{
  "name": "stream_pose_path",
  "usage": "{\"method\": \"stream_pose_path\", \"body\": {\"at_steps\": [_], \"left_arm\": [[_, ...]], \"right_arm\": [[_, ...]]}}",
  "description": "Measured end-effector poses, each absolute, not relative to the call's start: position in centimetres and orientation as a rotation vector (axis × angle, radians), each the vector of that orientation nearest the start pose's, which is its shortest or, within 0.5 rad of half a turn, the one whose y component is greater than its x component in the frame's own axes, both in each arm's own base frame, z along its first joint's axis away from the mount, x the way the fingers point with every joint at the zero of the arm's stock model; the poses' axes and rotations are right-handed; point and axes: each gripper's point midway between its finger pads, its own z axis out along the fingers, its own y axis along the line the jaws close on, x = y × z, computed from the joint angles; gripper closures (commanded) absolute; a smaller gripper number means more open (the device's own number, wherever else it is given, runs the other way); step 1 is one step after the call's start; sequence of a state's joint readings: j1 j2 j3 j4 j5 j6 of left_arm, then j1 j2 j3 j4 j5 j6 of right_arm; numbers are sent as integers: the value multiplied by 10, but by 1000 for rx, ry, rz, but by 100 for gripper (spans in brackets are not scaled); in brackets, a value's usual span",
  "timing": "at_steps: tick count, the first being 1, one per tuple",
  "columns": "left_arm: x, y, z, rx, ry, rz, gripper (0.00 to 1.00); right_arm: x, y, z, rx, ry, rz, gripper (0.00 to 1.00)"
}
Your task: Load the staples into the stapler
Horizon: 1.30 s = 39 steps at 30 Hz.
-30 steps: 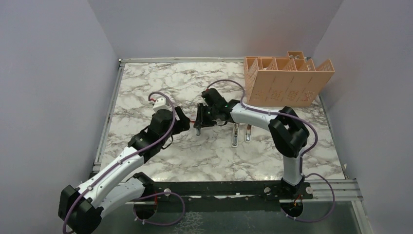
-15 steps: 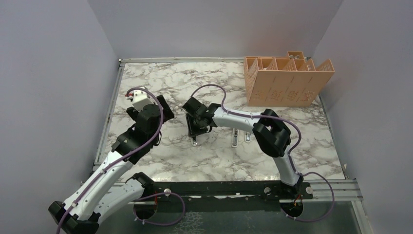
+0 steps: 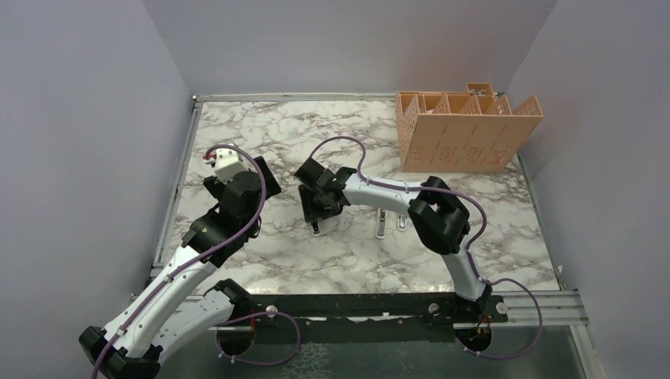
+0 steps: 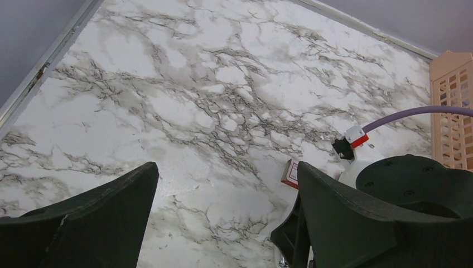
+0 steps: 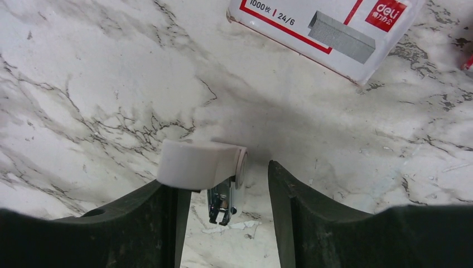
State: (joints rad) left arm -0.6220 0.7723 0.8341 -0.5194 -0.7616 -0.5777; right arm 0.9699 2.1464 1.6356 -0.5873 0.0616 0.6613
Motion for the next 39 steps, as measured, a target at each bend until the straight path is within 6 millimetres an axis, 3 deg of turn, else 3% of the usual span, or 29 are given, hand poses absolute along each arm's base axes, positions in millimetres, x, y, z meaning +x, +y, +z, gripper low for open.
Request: {"method": "stream_pose_path", "body": {"at_steps": [2, 6, 8, 12, 15, 18, 22, 25, 30, 39], "left_arm": [[264, -61, 245, -417, 1850, -38, 5], [263, -60, 243, -414, 1852, -37, 5], [263, -60, 243, -412, 1853, -38, 5], [263, -63, 240, -403, 1861, -50, 5], [263, -67, 238, -391, 1873, -67, 5], [265, -71, 235, -380, 1884, -80, 5], [267, -76, 231, -365, 1902, -90, 5], [268, -80, 227, -352, 1920, -93, 5], [270, -85, 221, -337, 1942, -98, 5], [271, -87, 219, -331, 1947, -105, 5]], "right_arm": [[266, 413, 37, -399, 2704, 432, 44], [269, 409, 57, -376, 2661, 434, 67], [274, 402, 74, -344, 2616, 420, 73], [287, 375, 114, -251, 2519, 394, 72], [309, 357, 132, -172, 2473, 378, 68], [334, 332, 126, -103, 2472, 314, 63], [360, 303, 101, -50, 2509, 216, 57], [367, 290, 80, -71, 2545, 152, 62], [369, 283, 58, -174, 2579, 85, 69], [375, 283, 54, -304, 2560, 51, 65]]}}
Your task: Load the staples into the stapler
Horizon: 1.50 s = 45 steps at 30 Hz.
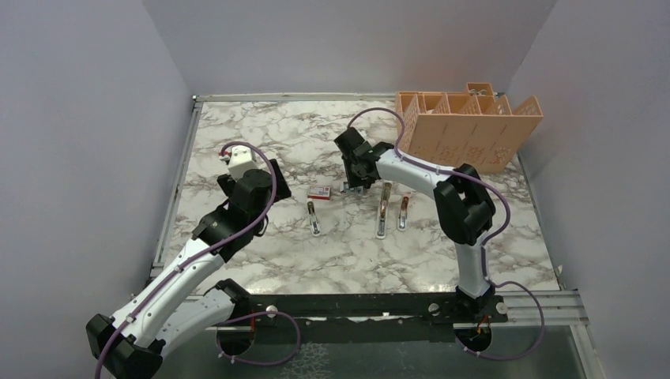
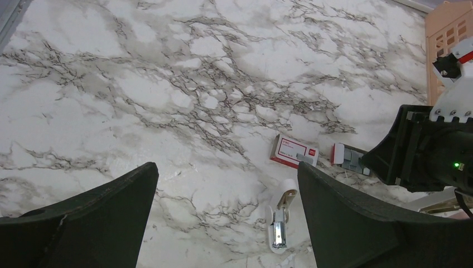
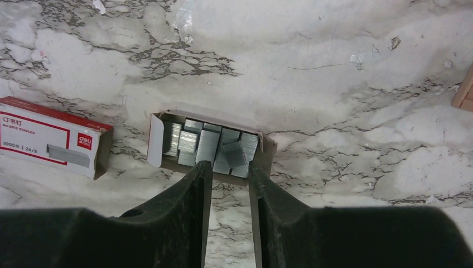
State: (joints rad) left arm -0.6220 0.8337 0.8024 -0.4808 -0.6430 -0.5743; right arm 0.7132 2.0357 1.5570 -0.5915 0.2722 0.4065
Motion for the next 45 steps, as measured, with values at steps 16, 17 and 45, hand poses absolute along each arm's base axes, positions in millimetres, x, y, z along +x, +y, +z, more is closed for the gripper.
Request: {"method": "stream_pose_path", "body": {"at_steps": [16, 17, 45], "left_arm": [[273, -89, 217, -329, 1952, -106, 5], [273, -89, 217, -328, 1953, -105, 5], [274, -90, 210, -321, 1972, -93, 5]], "right_arm": [[380, 273, 41, -319, 2582, 15, 67], [381, 273, 41, -317, 2583, 15, 67], [382, 279, 37, -374, 2592, 117, 68]]}}
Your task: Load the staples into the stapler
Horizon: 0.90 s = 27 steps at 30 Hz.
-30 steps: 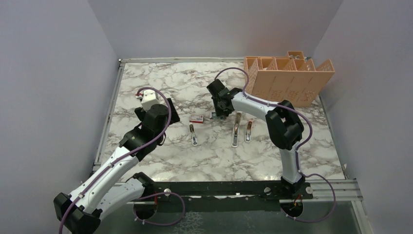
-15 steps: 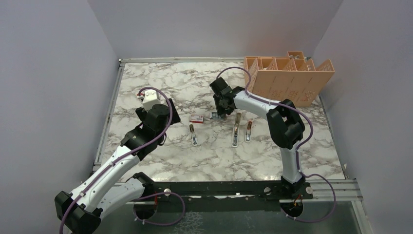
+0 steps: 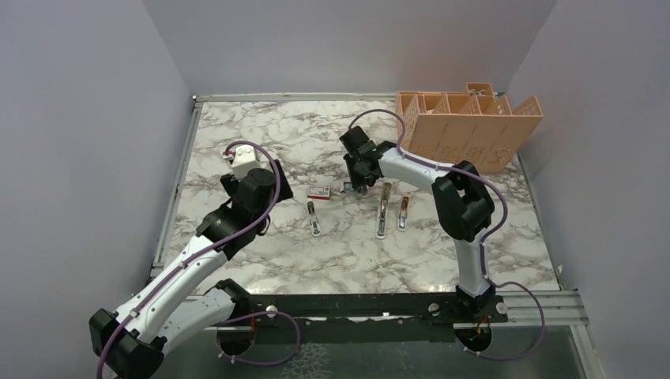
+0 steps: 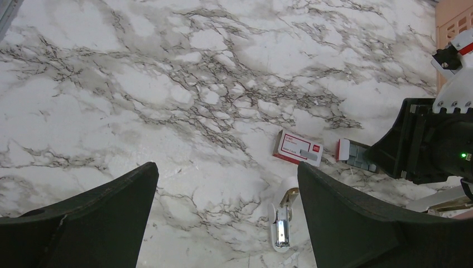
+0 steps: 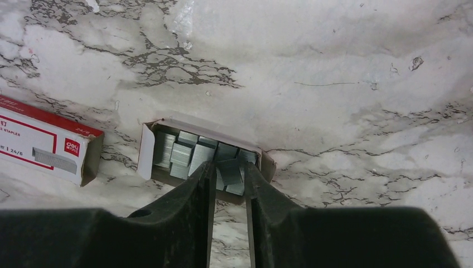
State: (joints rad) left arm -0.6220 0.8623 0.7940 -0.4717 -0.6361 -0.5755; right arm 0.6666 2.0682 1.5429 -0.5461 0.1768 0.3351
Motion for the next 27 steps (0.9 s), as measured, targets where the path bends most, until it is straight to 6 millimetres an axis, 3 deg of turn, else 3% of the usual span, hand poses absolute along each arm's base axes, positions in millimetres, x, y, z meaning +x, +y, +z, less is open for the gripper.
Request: {"method": "stream_pose_path", "body": {"at_steps": [6, 12, 27], "left_arm": [[274, -90, 210, -321, 1972, -93, 5], [274, -90, 210, -322, 1972, -94, 5], [274, -91, 208, -323, 1973, -95, 5]], "right_arm": [[381, 281, 36, -385, 2595, 134, 68], [380, 282, 35, -386, 2599, 147, 77], [381, 281, 35, -368, 2598, 139, 73]]}}
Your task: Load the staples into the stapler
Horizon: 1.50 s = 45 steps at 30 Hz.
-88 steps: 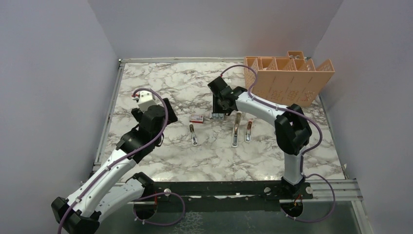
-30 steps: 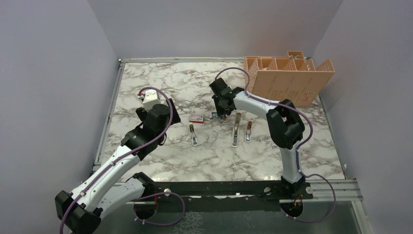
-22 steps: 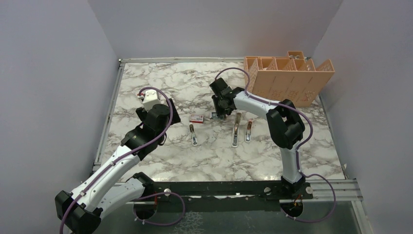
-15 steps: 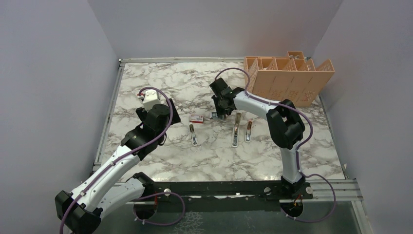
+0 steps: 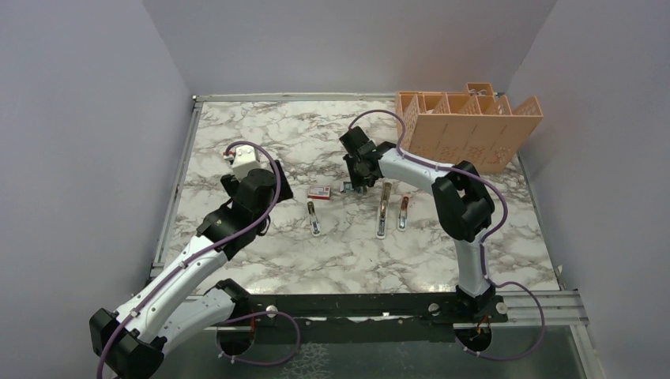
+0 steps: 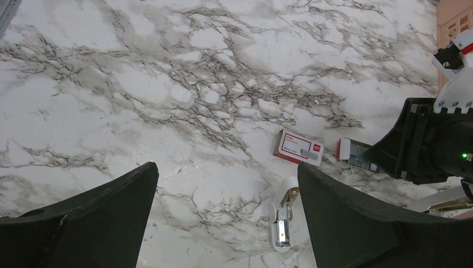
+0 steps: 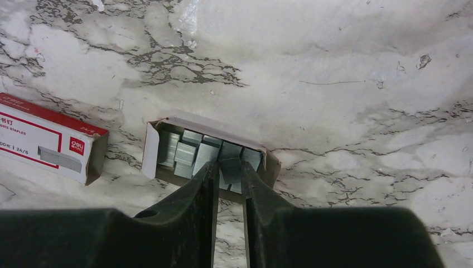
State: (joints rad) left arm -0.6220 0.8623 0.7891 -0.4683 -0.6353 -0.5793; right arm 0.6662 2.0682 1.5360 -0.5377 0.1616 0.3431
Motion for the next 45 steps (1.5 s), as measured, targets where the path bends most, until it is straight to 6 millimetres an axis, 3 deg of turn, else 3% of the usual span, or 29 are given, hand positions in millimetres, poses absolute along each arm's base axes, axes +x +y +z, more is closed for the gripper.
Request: {"method": "stream_pose_path", "body": {"at_steps": [14, 25, 34, 45], "left_arm": [[274, -91, 207, -322, 1975, -97, 5], [274, -93, 206, -318, 1982, -98, 5], [274, -93, 206, -316, 1983, -100, 5], [274, -94, 205, -314, 1986, -105, 5]], "right_arm": [[377, 276, 33, -359, 2611, 119, 78], [372, 272, 29, -364, 2627, 108, 68], [372, 273, 29, -364, 2624, 110, 78], [363, 266, 42, -362, 2618, 115, 78]]}}
